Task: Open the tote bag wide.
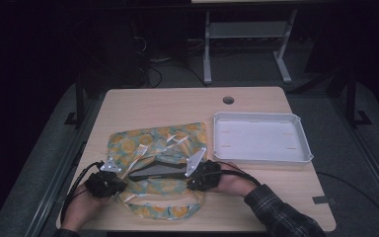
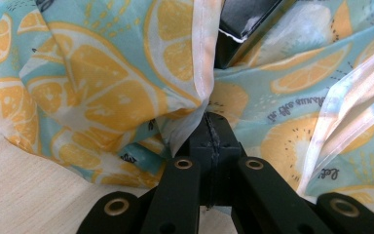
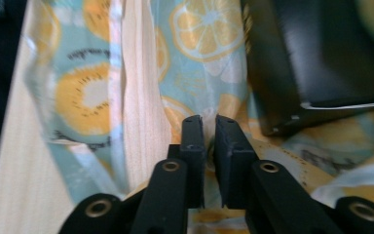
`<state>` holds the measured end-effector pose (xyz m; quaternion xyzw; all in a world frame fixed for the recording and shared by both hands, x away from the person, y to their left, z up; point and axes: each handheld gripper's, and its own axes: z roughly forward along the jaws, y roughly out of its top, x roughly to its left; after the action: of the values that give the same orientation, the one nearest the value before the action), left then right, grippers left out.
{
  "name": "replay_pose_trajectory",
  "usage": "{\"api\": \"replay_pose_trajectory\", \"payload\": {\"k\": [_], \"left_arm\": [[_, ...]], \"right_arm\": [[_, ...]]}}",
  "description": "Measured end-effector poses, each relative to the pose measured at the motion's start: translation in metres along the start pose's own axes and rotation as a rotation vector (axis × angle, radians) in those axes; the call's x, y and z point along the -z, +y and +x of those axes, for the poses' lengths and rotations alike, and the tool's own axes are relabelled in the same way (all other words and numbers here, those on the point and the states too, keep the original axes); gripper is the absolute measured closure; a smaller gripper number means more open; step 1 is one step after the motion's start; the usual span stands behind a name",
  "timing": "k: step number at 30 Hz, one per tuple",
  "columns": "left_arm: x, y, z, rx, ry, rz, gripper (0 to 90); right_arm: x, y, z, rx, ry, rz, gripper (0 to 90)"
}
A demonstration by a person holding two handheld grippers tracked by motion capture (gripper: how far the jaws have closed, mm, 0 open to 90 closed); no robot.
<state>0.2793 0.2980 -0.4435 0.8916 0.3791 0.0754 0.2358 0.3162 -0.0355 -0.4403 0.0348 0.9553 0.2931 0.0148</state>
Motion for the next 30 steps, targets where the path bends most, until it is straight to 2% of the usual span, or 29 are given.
{"api": "replay_pose_trajectory", "payload": {"k": [4, 6, 9, 12, 15, 18, 20, 22, 24, 25, 27, 30], "left_arm": [[0.001, 0.000, -0.001, 0.001, 0.000, -0.007, 87.2], [0.007, 0.002, -0.003, 0.001, -0.002, -0.019, 83.9], [0.021, 0.004, -0.006, 0.001, -0.003, -0.055, 77.0], [0.038, 0.009, -0.009, -0.017, 0.001, -0.096, 72.2], [0.053, 0.019, -0.011, -0.030, 0.011, -0.155, 68.8], [0.061, 0.032, -0.010, -0.034, 0.022, -0.193, 65.0], [0.060, 0.042, -0.009, -0.047, 0.024, -0.197, 61.4], [0.054, 0.051, -0.008, -0.062, 0.036, -0.196, 58.1], [0.046, 0.057, -0.007, -0.066, 0.029, -0.183, 56.5], [0.046, 0.057, -0.007, -0.066, 0.029, -0.183, 55.9], [0.033, 0.064, -0.003, -0.079, 0.033, -0.158, 55.4], [0.024, 0.065, 0.000, -0.079, 0.036, -0.141, 54.7]], "right_arm": [[0.019, 0.005, -0.001, -0.012, 0.007, -0.063, 76.1], [0.029, 0.008, -0.002, -0.012, -0.006, -0.099, 74.8], [0.040, 0.012, -0.006, -0.019, -0.036, -0.133, 72.1], [0.047, 0.013, -0.011, -0.030, -0.059, -0.166, 70.6], [0.051, 0.016, -0.019, -0.042, -0.084, -0.177, 69.2], [0.052, 0.020, -0.028, -0.047, -0.109, -0.196, 68.1], [0.050, 0.022, -0.033, -0.057, -0.113, -0.197, 66.8], [0.047, 0.025, -0.037, -0.069, -0.115, -0.198, 65.3], [0.043, 0.027, -0.041, -0.070, -0.116, -0.192, 63.4], [0.040, 0.028, -0.043, -0.067, -0.115, -0.194, 62.9], [0.035, 0.029, -0.045, -0.076, -0.105, -0.189, 60.7], [0.029, 0.028, -0.046, -0.066, -0.113, -0.167, 58.4]]}}
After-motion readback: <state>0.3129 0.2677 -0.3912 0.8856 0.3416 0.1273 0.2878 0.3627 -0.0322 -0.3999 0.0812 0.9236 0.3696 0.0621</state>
